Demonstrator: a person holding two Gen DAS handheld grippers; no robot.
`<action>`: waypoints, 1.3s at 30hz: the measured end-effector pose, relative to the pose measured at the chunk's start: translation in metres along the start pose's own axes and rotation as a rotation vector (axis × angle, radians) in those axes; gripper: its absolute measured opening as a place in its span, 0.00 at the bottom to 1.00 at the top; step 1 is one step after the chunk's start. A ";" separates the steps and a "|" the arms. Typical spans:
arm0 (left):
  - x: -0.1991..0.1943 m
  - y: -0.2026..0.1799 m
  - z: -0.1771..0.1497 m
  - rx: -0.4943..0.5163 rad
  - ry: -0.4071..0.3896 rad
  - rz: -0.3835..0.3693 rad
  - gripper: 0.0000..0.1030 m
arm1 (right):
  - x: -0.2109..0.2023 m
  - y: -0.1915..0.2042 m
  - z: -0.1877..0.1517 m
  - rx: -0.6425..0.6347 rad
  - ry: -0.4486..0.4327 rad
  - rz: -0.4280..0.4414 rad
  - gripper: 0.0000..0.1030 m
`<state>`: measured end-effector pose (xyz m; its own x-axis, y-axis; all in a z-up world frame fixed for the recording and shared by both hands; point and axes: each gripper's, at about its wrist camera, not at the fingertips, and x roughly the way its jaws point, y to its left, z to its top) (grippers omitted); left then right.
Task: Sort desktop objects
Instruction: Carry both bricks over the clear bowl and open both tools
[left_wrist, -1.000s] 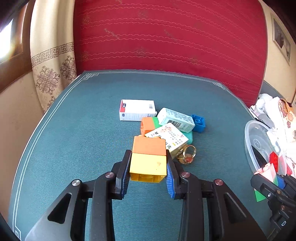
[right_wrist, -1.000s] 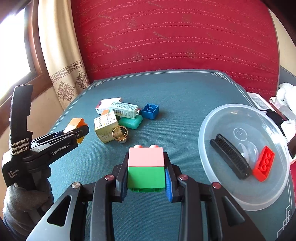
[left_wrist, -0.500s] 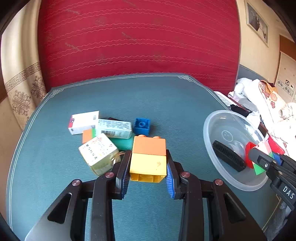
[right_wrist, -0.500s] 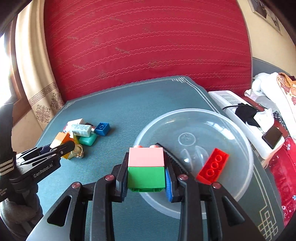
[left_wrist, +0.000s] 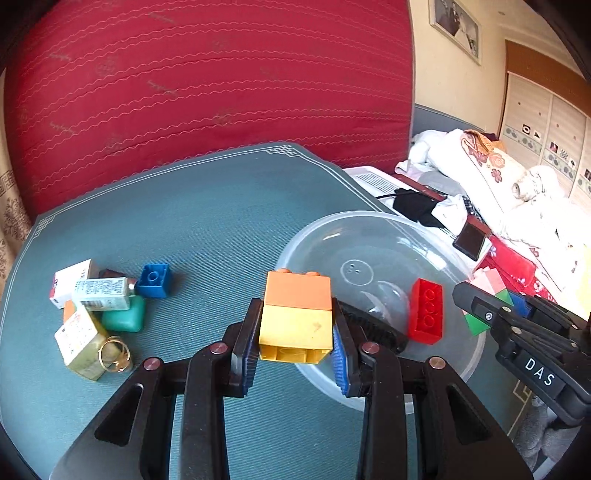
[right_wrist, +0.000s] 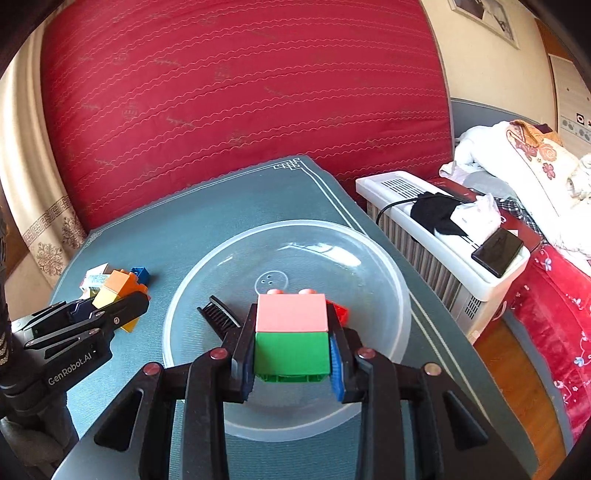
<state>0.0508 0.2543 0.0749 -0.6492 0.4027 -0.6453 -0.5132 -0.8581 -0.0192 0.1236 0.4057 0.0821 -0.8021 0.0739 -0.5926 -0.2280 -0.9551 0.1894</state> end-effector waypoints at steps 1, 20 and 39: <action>0.002 -0.005 0.001 0.008 0.000 -0.010 0.35 | 0.001 -0.003 0.000 0.009 -0.001 -0.006 0.34; 0.035 -0.049 0.004 0.066 0.061 -0.074 0.35 | 0.008 -0.034 0.002 0.081 0.002 -0.052 0.34; 0.032 -0.048 0.004 0.025 0.077 -0.176 0.53 | 0.010 -0.041 0.004 0.117 0.000 -0.062 0.48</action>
<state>0.0523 0.3096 0.0582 -0.5040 0.5195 -0.6901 -0.6291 -0.7682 -0.1188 0.1232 0.4465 0.0715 -0.7842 0.1315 -0.6063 -0.3398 -0.9087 0.2424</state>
